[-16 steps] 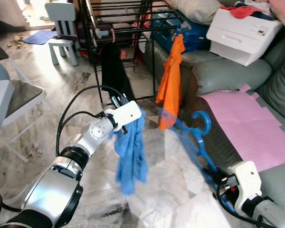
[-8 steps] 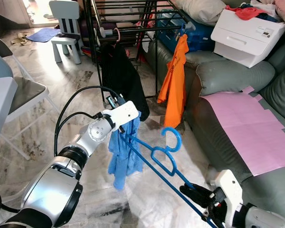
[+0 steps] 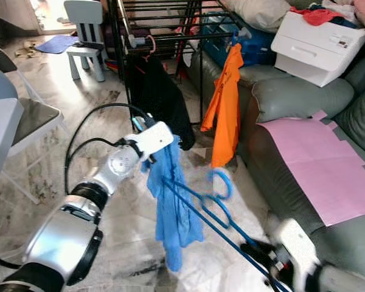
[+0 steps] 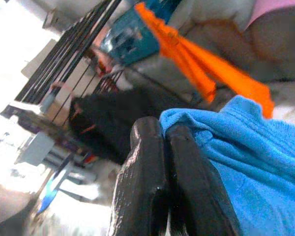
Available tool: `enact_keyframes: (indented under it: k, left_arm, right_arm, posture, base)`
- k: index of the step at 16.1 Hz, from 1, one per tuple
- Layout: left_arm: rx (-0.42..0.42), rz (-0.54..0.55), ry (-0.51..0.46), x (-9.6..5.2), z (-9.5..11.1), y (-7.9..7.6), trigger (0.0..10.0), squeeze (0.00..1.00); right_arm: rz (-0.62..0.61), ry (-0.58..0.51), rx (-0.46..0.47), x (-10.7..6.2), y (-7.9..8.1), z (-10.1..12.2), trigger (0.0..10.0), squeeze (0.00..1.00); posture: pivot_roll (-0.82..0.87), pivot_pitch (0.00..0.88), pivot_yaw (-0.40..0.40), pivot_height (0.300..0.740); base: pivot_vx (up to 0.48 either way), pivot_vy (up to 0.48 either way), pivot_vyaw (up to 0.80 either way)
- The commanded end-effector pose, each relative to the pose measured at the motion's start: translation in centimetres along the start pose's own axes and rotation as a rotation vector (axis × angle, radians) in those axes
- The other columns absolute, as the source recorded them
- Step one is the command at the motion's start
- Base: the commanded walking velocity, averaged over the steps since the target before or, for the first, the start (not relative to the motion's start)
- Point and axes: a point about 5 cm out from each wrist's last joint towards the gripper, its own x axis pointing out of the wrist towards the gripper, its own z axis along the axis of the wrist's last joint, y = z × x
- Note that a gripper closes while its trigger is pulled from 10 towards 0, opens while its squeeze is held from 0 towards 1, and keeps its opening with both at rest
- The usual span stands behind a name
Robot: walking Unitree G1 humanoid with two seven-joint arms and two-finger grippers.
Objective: Hang hanger
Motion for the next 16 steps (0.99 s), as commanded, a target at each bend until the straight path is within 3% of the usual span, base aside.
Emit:
enact_keyframes:
  k: [1,2,4,8,9,13,16]
  left_arm:
    - [0.013,0.04,-0.006,0.3,0.5,1.3,10.0,0.0]
    - [0.026,0.041,0.006,0.2,0.3,1.4,10.0,0.0]
    - [-0.025,0.008,-0.008,0.2,0.5,1.3,10.0,0.0]
    - [-0.023,-0.066,-0.093,0.4,1.7,0.5,10.0,0.0]
    - [-0.024,-0.064,-0.092,0.4,1.6,0.5,10.0,0.0]
    - [-0.039,-0.059,-0.089,0.4,1.5,0.6,10.0,0.0]
    - [-0.064,-0.085,-0.131,0.4,2.0,0.4,10.0,0.0]
  right_arm:
    - [-0.053,0.008,-0.023,-0.5,-0.8,-0.2,10.0,0.0]
    - [-0.181,0.041,-0.069,-1.0,-2.4,-0.8,10.0,0.0]
    - [-0.24,0.005,-0.103,-1.3,-3.5,-0.2,10.0,0.0]
    - [-0.346,-0.073,-0.135,-0.9,-4.7,0.6,10.0,0.0]
    - [-0.345,-0.123,-0.073,-0.6,-4.5,0.8,10.0,0.0]
    - [-0.221,-0.093,-0.143,-0.6,-3.5,0.2,10.0,0.0]
    - [-0.121,-0.037,-0.136,-0.4,-2.6,-0.7,10.0,0.0]
  posture:
    - [0.03,0.0,-0.025,0.74]
    - [0.02,0.0,-0.021,0.74]
    - [0.02,0.0,-0.017,0.74]
    - [0.03,0.0,-0.02,0.74]
    - [0.03,0.0,-0.022,0.74]
    - [0.03,0.0,-0.022,0.74]
    - [0.02,0.0,-0.021,0.74]
  base:
    - [0.0,0.0,0.0]
    - [0.0,0.0,0.0]
    - [0.0,0.0,0.0]
    - [0.0,0.0,0.0]
    - [0.0,0.0,0.0]
    - [0.0,0.0,0.0]
    - [0.0,0.0,0.0]
